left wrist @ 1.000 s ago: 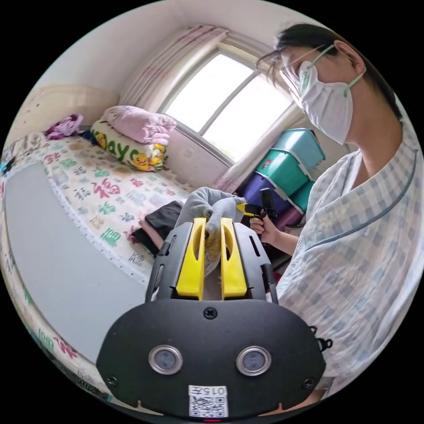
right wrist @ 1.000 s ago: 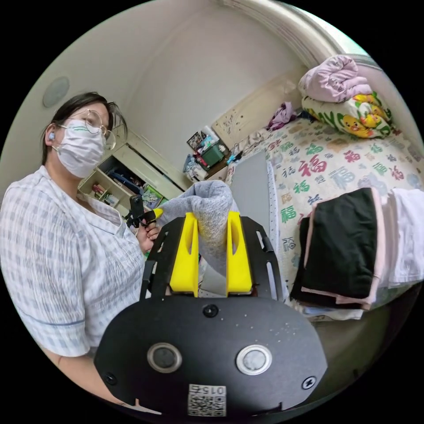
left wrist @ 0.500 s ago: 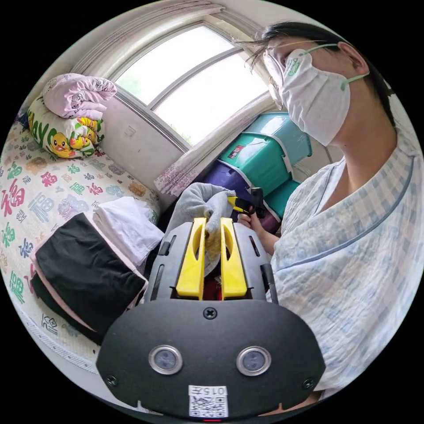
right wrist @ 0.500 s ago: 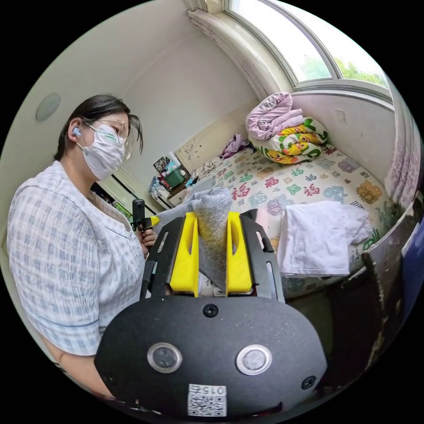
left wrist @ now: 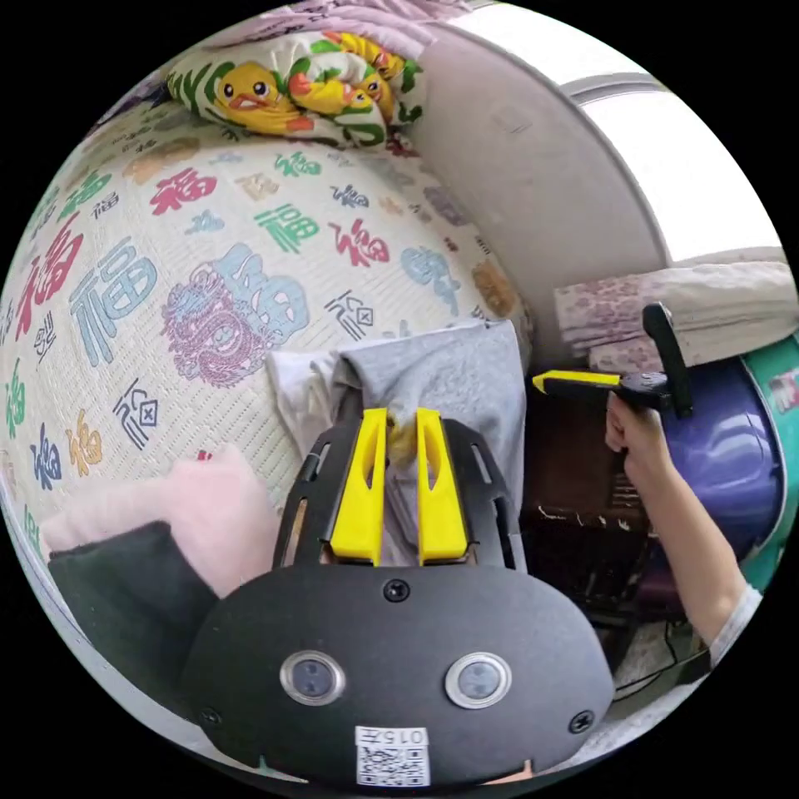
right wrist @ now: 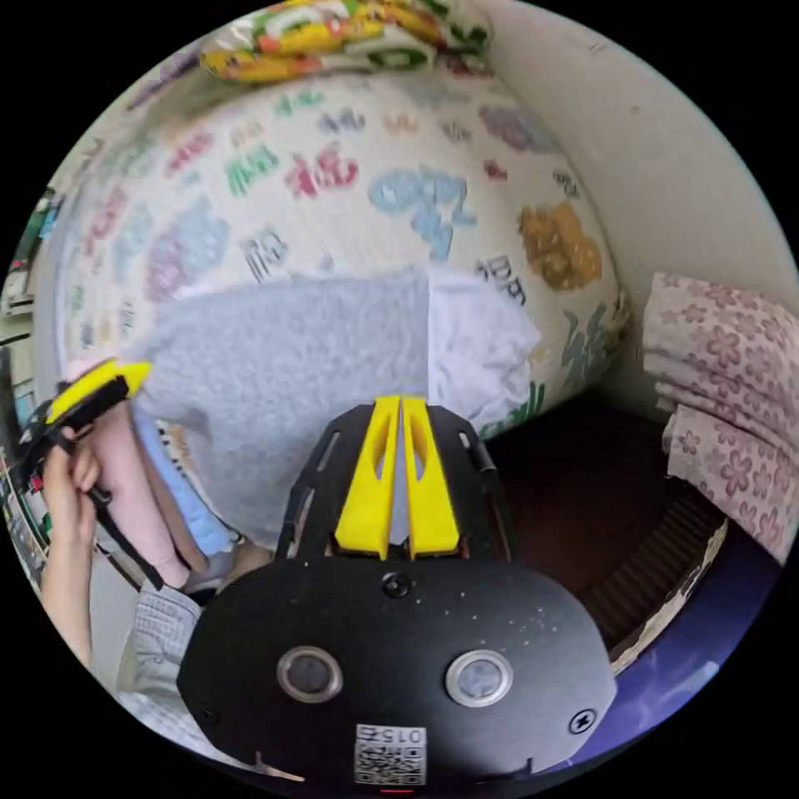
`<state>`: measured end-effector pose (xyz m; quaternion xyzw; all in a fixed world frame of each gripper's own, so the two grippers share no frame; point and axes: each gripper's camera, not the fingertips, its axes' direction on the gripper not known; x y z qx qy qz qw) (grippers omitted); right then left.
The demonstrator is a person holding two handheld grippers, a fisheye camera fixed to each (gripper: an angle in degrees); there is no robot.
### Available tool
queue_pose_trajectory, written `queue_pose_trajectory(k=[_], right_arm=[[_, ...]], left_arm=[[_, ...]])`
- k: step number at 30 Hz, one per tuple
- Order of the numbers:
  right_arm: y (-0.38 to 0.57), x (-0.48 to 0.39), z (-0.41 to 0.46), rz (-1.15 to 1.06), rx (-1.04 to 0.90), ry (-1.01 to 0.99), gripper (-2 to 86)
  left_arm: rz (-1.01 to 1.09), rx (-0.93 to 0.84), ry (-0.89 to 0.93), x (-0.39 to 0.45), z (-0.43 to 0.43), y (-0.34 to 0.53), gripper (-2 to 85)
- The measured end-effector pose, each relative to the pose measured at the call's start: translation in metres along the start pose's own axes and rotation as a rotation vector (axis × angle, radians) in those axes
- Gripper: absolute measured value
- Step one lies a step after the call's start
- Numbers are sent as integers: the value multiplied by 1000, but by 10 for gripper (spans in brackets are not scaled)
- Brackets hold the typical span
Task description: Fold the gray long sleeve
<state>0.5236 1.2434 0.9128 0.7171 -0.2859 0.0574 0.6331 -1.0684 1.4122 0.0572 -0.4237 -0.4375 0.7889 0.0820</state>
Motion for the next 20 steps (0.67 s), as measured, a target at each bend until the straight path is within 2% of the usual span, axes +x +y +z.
queue_pose_trajectory(k=[1,3,6,9,11,13,16,20], right_arm=[[-10,-9,24,-1,-92,46,9],[-9,-22,31,-8,-47,112,2],[11,-43,33,-75,84,256,-4],[41,-48,17,-65,220,275,-5],[86,-59,-17,-142,414,55,-4],[120,-72,-35,-228,504,-169,-4],[158,-108,-39,-345,465,-433,-1],[187,-176,-24,-509,322,-664,15]], left_arm=[[-34,21,30,10,-2,-8,61],[-21,68,15,34,-13,-11,63],[69,41,-112,63,-12,-13,65],[38,34,-41,71,-26,-8,65],[60,93,5,83,-56,19,60],[80,146,26,91,-84,53,60],[50,171,-39,91,-123,120,73],[-185,81,-189,50,-153,208,84]])
